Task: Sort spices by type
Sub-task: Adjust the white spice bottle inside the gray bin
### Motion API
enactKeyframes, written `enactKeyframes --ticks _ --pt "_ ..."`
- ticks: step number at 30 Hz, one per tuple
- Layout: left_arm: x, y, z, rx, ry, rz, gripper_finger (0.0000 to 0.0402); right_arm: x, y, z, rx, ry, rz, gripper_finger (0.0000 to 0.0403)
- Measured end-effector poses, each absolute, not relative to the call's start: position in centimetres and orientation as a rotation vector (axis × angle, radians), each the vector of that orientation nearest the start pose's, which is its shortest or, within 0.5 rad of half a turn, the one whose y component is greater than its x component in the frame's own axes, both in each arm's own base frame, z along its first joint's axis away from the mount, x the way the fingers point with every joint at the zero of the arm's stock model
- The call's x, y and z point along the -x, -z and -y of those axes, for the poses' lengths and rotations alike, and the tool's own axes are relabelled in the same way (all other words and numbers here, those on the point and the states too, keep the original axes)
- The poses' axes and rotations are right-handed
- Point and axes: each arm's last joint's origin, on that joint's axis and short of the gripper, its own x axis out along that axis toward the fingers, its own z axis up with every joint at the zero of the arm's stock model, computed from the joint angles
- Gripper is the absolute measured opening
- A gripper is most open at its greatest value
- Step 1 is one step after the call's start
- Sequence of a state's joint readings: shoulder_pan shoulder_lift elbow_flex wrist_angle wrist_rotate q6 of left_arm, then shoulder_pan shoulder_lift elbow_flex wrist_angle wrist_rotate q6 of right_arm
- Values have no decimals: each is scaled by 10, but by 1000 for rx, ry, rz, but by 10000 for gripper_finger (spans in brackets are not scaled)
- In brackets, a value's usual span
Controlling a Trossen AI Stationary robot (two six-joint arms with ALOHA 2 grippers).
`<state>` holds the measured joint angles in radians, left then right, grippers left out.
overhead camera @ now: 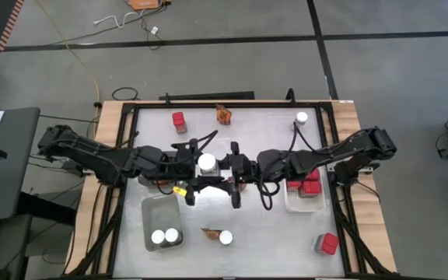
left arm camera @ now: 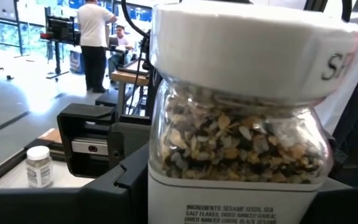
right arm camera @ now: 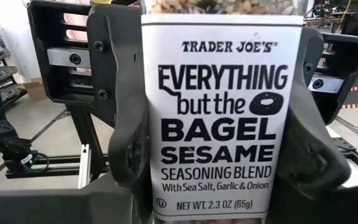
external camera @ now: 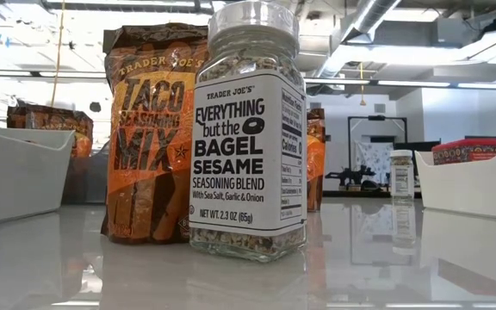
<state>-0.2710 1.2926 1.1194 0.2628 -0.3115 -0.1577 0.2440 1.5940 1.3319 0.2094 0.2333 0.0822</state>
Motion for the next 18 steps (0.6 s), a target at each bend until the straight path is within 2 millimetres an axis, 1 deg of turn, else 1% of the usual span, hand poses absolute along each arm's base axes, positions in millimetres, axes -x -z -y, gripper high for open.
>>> enactKeyframes --ticks 6,14,18 --pt "-285 -381 73 157 -33 69 206 -365 -355 -84 -54 -8 -71 216" --pt "-286 -378 73 164 -38 49 207 -364 -351 -86 -52 -10 -109 216" --pt "-286 -378 74 109 -37 50 209 -363 -350 -85 -47 -7 -125 216"
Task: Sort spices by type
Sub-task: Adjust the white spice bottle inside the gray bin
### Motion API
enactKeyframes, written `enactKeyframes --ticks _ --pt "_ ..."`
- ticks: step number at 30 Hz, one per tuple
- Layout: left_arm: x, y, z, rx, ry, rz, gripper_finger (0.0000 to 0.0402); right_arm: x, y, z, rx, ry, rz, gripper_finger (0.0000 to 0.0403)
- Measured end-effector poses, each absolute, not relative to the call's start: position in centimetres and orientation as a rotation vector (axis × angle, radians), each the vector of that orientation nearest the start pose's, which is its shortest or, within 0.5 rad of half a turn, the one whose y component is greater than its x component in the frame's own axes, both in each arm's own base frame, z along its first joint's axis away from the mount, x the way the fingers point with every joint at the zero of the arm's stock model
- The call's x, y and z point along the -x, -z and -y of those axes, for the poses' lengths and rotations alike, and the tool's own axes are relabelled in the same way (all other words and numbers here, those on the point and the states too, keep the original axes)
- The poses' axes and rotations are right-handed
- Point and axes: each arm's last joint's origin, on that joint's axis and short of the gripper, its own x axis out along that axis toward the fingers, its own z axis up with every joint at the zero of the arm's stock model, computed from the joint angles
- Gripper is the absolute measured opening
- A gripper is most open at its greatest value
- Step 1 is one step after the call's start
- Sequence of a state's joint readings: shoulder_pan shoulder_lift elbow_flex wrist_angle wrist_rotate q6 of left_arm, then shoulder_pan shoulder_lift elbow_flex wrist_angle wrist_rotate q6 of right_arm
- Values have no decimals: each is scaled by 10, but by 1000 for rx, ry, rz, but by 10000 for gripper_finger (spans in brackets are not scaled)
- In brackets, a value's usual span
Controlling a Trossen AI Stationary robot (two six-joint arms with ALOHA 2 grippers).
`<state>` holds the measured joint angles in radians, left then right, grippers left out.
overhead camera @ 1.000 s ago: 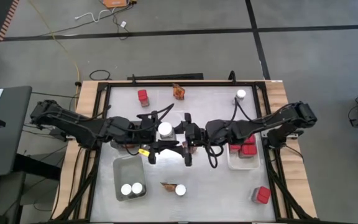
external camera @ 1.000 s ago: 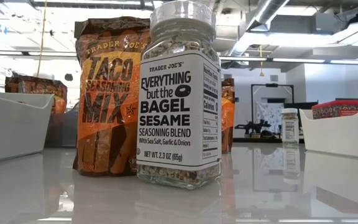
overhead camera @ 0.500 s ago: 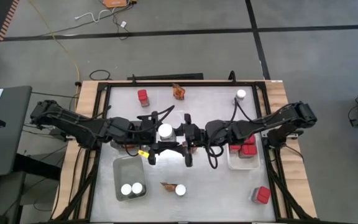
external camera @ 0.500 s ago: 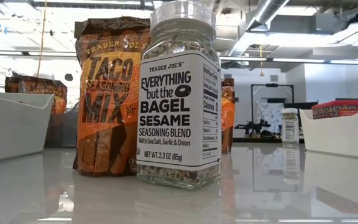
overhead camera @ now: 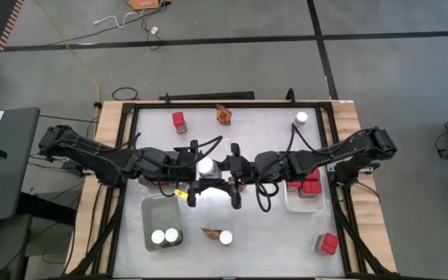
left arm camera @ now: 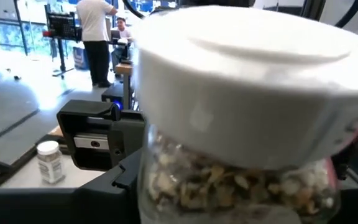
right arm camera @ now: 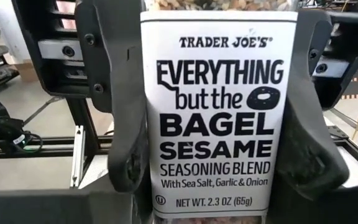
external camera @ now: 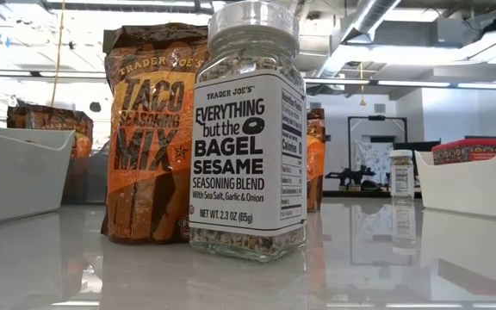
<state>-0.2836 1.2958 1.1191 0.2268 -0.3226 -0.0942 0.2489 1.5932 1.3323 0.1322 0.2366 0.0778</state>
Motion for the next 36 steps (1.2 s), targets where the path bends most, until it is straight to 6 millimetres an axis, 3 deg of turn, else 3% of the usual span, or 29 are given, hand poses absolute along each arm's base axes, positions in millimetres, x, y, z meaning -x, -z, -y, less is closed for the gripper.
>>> enactKeyframes --ticks 5,10,13,19,25,28,36 --pt "-286 -378 74 113 -38 52 248 -361 -348 -83 -62 1 -167 216" --pt "-285 -378 73 234 -80 48 298 -353 -353 -77 -73 16 -196 216" --pt "-285 -376 75 310 -57 36 306 -343 -359 -74 -86 18 -224 216" --pt "-274 -382 73 261 -33 16 305 -327 -361 -73 -118 27 -317 216" --pt "-248 -405 66 288 -11 103 305 -330 -357 -79 -124 36 -330 216" --pt "-236 -426 61 247 -17 109 305 -331 -353 -80 -119 38 -346 216" --pt "-230 -486 46 107 -144 -217 305 -330 -351 -83 -110 36 -365 216"
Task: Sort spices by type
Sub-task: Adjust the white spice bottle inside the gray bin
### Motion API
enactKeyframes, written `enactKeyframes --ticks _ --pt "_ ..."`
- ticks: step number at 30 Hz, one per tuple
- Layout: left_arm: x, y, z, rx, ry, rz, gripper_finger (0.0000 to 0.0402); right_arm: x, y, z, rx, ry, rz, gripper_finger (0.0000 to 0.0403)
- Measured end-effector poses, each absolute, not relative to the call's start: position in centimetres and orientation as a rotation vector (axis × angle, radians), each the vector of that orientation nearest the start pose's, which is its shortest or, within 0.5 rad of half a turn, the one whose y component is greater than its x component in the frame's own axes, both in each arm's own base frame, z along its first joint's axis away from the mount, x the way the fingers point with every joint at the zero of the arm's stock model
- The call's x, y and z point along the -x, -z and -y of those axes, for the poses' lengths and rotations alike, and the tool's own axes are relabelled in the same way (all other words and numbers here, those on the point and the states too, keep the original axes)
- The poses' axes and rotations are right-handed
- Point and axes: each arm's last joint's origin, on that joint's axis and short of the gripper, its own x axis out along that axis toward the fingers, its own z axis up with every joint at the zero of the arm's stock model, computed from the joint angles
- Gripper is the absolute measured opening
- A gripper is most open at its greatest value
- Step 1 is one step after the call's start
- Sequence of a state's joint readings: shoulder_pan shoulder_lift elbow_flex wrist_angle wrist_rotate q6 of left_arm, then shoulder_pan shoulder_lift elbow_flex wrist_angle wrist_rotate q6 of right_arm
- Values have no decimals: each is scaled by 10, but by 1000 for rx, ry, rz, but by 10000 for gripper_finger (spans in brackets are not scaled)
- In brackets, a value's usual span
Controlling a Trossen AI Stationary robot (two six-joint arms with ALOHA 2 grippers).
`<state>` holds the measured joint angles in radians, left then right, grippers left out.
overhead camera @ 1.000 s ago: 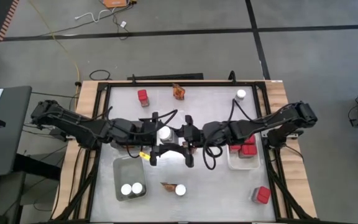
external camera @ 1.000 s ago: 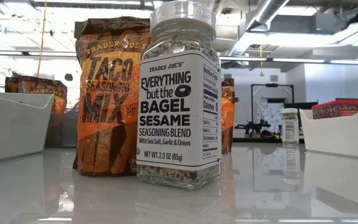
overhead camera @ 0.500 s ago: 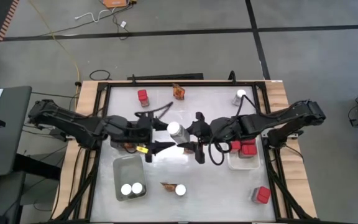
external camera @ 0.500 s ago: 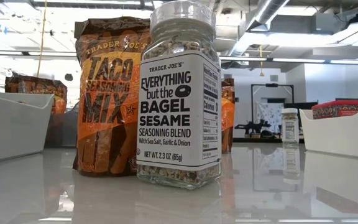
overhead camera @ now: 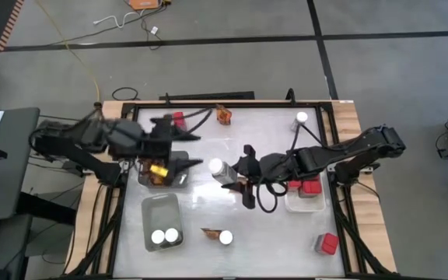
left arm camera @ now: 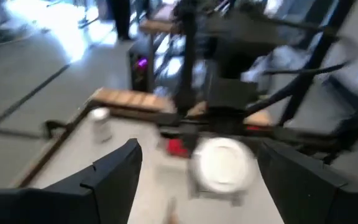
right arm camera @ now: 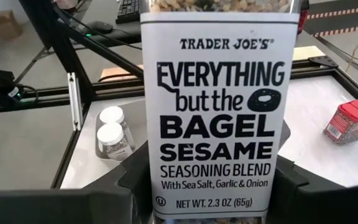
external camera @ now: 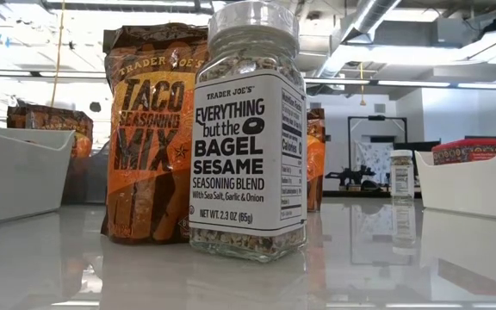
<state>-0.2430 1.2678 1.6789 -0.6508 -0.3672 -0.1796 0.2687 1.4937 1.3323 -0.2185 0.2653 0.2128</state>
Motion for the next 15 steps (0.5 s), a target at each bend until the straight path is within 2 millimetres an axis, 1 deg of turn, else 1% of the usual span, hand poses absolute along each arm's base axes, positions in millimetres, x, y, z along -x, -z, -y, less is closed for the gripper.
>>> enactKeyframes --ticks 2,5,8,11,15 --pt "-236 -495 43 60 -157 -285 305 -330 -350 -83 -112 37 -371 216" --pt "-253 -504 46 3 -90 -334 305 -329 -349 -83 -110 40 -392 216" --pt "-277 -498 52 -55 -31 -401 305 -329 -349 -82 -110 41 -391 217" --pt "-295 -491 56 -92 -2 -447 305 -329 -348 -82 -107 41 -400 217" --pt "-305 -488 56 -85 -9 -466 305 -328 -347 -83 -102 41 -407 217"
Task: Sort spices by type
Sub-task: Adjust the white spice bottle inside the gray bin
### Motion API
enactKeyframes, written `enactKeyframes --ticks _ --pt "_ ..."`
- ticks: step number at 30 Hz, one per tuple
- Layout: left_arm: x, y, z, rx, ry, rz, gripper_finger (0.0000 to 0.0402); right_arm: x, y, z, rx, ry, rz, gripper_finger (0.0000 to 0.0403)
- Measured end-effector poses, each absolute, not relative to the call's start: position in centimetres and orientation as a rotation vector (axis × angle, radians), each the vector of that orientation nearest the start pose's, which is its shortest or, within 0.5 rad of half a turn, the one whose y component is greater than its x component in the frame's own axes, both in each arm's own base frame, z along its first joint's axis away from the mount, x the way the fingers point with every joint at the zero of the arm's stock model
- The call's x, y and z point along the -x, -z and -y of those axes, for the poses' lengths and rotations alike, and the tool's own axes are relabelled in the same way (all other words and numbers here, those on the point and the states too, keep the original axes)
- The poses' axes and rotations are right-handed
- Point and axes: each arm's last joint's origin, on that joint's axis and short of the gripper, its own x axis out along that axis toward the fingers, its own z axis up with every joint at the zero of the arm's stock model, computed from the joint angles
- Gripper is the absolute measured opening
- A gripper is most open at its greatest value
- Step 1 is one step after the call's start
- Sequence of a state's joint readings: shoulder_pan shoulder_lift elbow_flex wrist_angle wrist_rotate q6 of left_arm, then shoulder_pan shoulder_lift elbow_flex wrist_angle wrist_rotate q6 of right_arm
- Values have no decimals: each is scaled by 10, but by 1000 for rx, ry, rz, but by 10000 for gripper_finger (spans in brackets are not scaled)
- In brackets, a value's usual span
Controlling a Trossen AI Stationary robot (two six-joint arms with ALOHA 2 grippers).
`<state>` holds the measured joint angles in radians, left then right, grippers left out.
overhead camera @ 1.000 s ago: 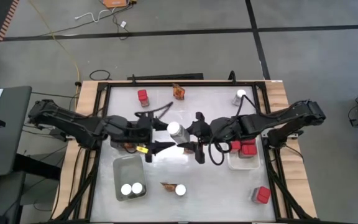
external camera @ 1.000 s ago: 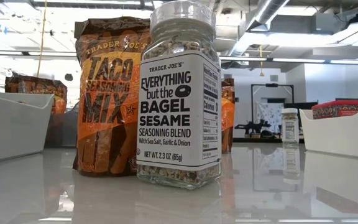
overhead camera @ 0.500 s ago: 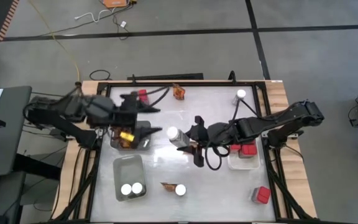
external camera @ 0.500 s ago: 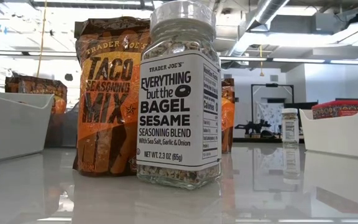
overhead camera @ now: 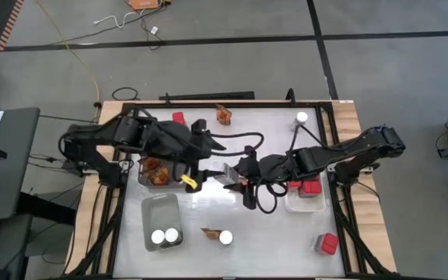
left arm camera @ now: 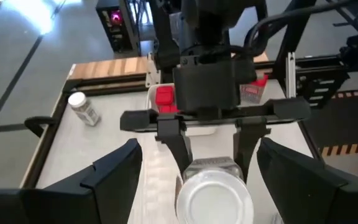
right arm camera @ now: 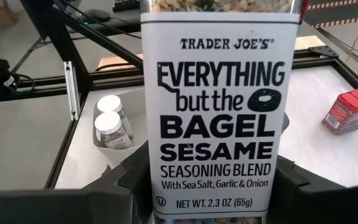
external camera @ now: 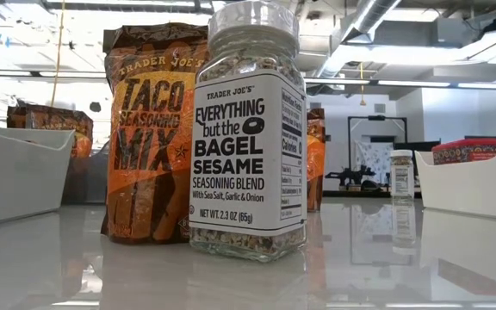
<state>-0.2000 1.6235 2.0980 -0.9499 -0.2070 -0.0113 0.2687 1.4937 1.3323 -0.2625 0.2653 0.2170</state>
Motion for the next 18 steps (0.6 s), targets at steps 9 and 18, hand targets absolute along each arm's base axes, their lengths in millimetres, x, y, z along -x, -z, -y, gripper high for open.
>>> enactKeyframes --ticks 9,18 --pt "-307 -491 52 148 -87 -433 305 -328 -346 -82 -92 42 -419 217" --pt "-307 -491 49 97 -113 -434 307 -328 -346 -82 -90 42 -425 217"
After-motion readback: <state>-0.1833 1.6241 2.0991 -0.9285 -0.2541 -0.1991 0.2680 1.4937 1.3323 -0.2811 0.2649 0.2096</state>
